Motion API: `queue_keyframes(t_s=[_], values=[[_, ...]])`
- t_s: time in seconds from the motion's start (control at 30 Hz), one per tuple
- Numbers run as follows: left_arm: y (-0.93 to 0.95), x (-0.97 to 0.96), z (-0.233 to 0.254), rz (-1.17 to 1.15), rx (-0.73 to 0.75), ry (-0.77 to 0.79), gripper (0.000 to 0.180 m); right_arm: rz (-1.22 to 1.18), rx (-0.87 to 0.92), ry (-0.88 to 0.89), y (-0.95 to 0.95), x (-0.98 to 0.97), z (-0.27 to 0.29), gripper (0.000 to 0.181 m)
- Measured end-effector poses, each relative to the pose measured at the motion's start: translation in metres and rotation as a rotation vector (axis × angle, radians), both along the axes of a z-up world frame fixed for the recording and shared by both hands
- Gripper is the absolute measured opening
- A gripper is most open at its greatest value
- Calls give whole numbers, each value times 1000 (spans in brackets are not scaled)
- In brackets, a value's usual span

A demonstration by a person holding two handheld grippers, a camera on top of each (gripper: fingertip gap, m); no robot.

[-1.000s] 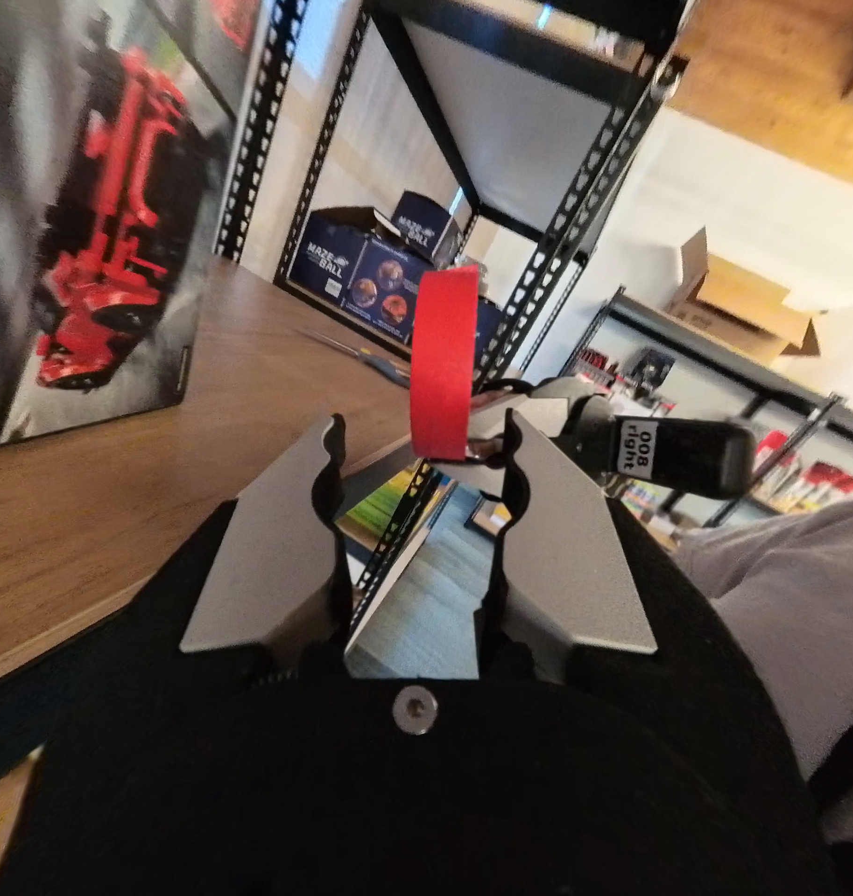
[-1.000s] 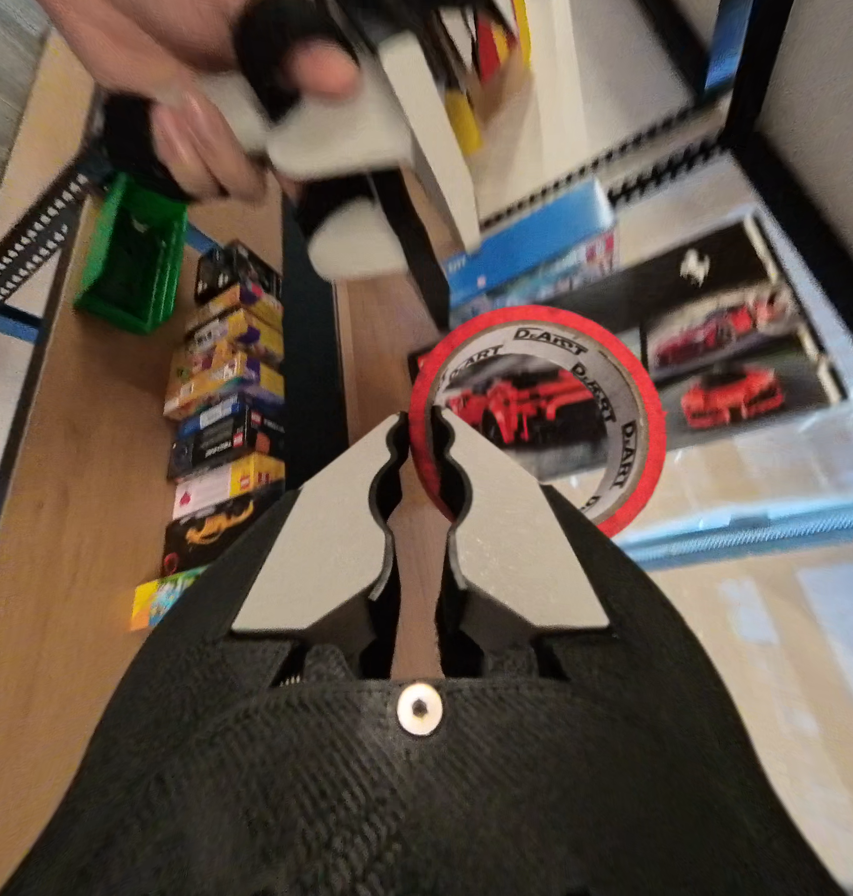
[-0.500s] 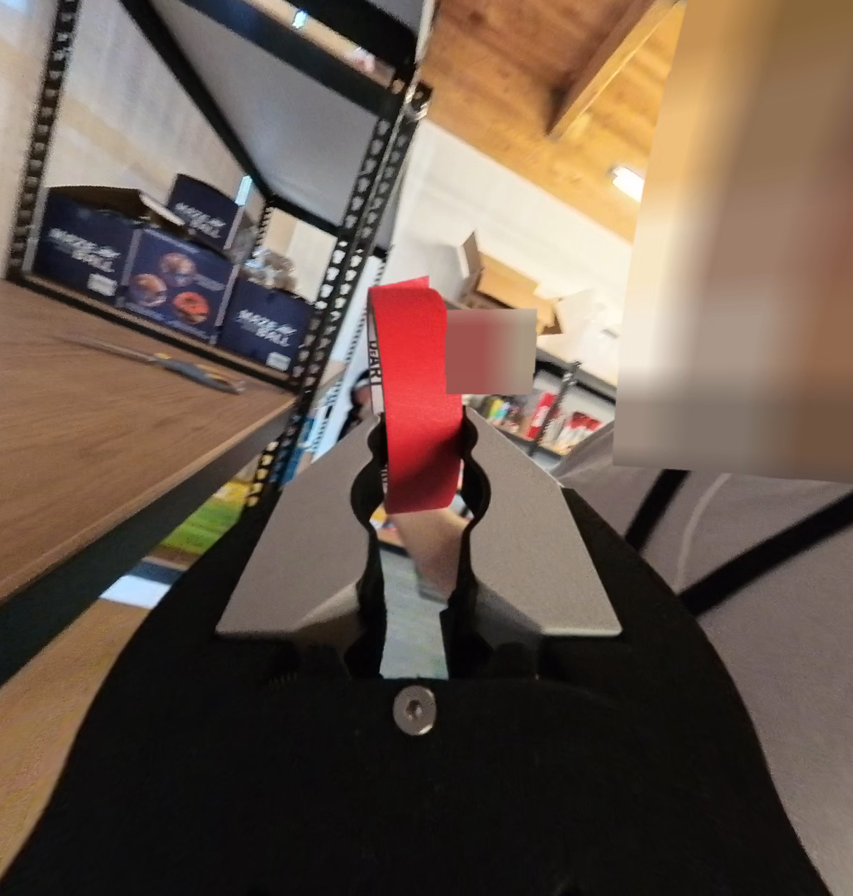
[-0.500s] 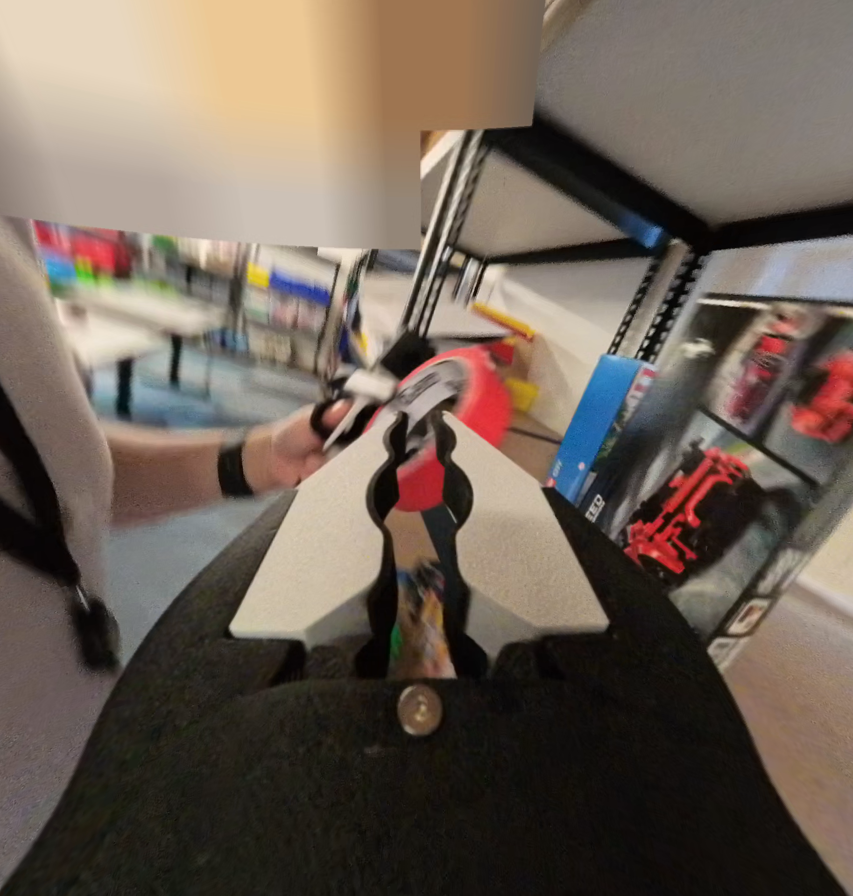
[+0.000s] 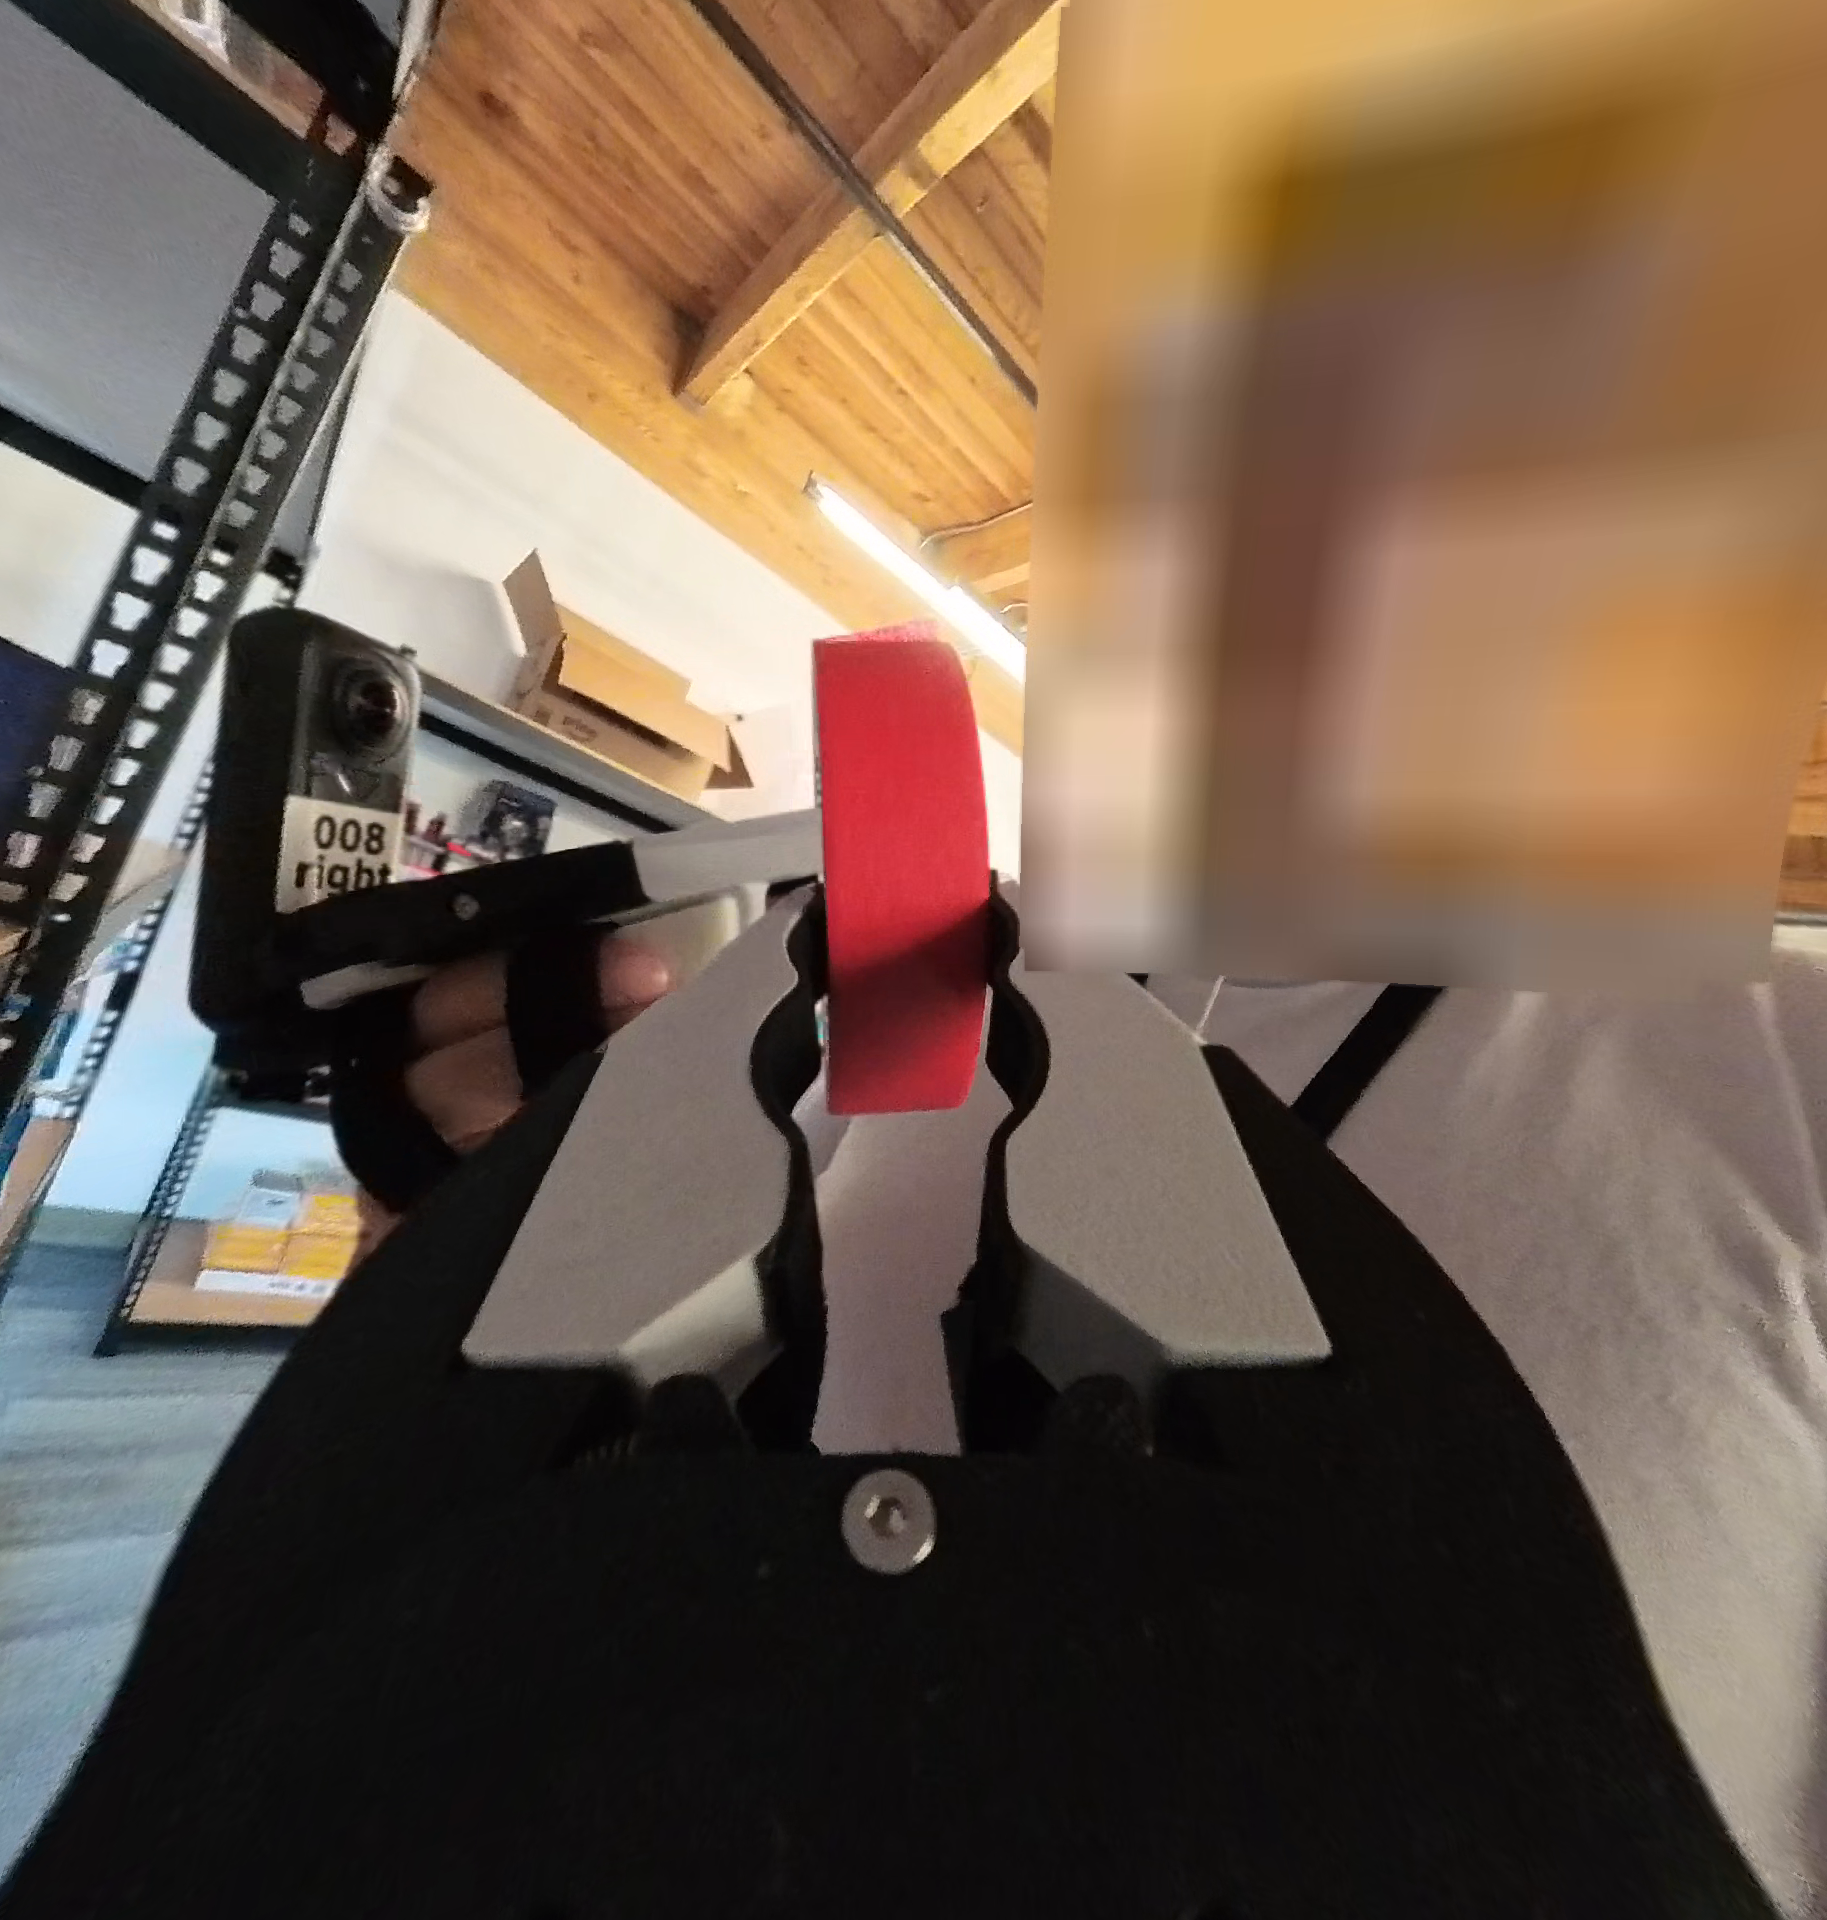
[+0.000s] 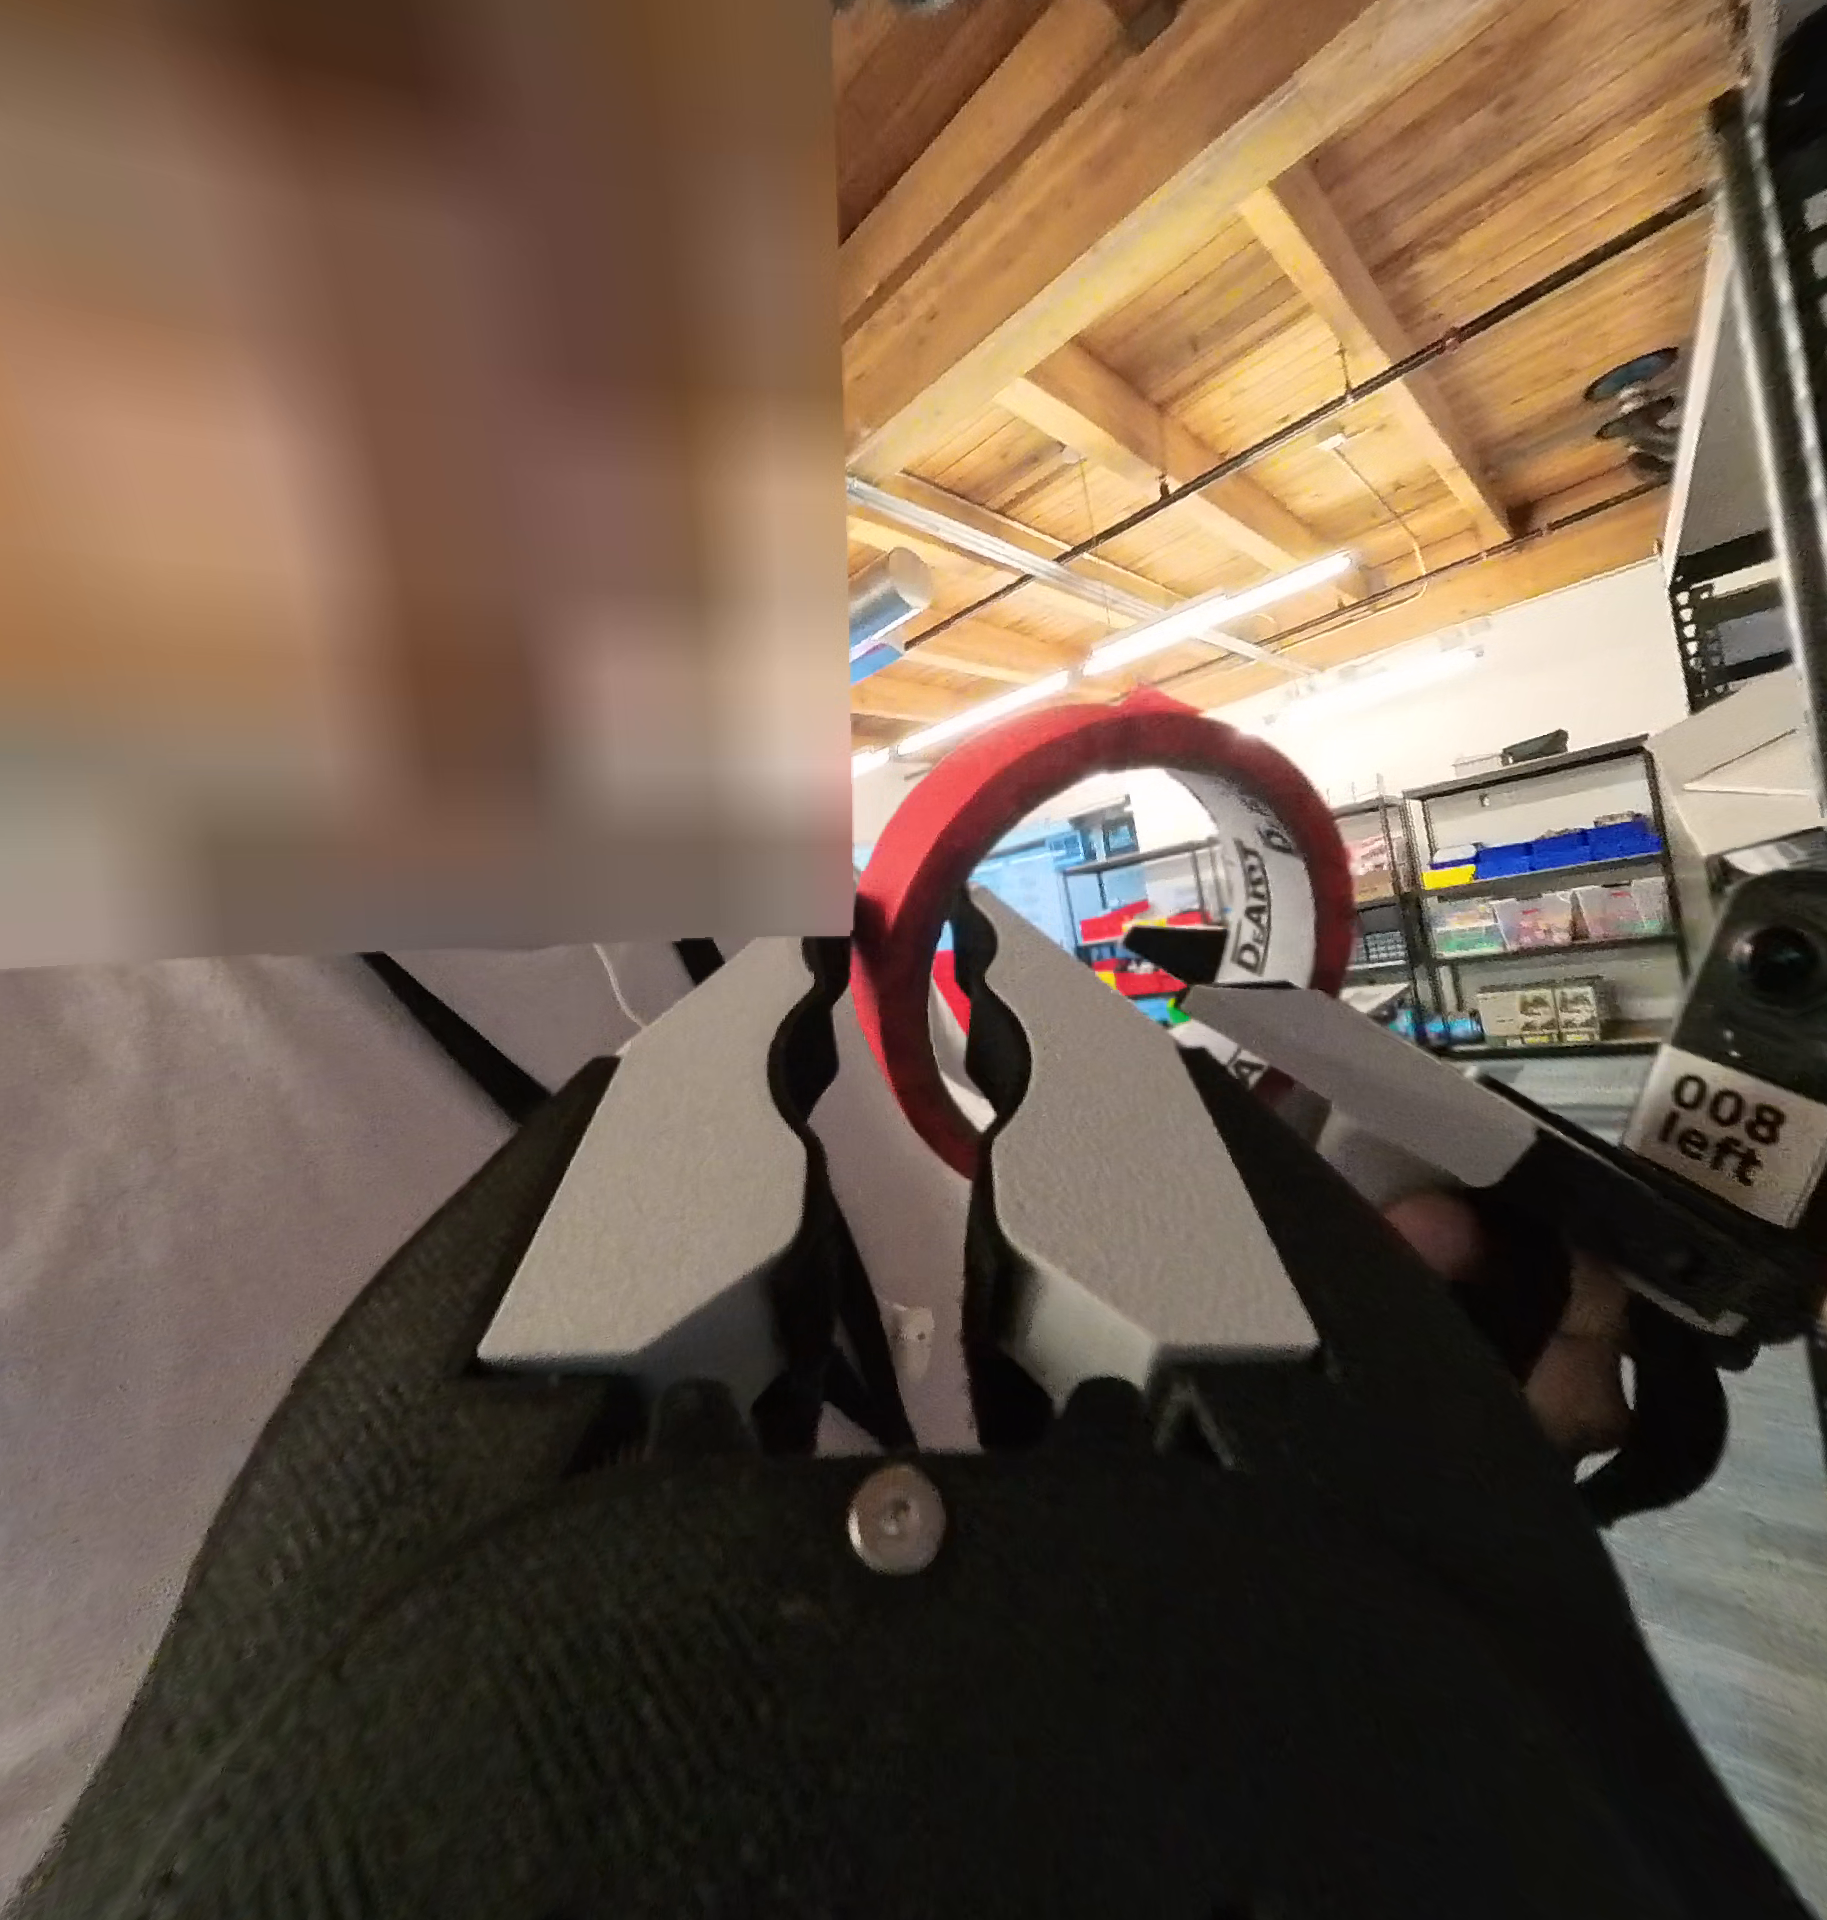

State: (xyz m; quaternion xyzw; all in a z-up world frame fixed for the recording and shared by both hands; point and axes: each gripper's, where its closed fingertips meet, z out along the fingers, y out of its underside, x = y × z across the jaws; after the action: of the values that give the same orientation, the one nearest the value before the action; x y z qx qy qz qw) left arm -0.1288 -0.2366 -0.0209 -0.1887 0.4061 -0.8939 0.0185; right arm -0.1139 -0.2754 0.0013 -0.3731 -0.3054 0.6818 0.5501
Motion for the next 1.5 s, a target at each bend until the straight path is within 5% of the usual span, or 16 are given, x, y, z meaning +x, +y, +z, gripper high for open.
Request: queue_keyframes(t_s=[0.13,0.2,0.27,0.33,0.47,0.7,1.2,1.5], values=[[-4,-3,1,-20,-10,-19,25,17,53,-69,-10,-13,-2,13],[8,9,-2,152,58,14,30,32,28,-151,-9,-19,-9,9],[37,17,-7,391,184,59,56,-131,32,-267,8,-24,-18,7],[61,12,-3,531,282,137,54,-372,51,-380,30,-16,-22,7],[51,5,18,795,712,89,50,-848,173,-695,67,15,-34,7],[30,23,36,833,1201,17,29,-960,347,-993,79,11,-54,8],[32,45,22,789,1408,22,0,-983,358,-1032,72,24,-57,8],[53,57,14,979,1579,93,0,-864,11,-789,86,27,-61,8]])
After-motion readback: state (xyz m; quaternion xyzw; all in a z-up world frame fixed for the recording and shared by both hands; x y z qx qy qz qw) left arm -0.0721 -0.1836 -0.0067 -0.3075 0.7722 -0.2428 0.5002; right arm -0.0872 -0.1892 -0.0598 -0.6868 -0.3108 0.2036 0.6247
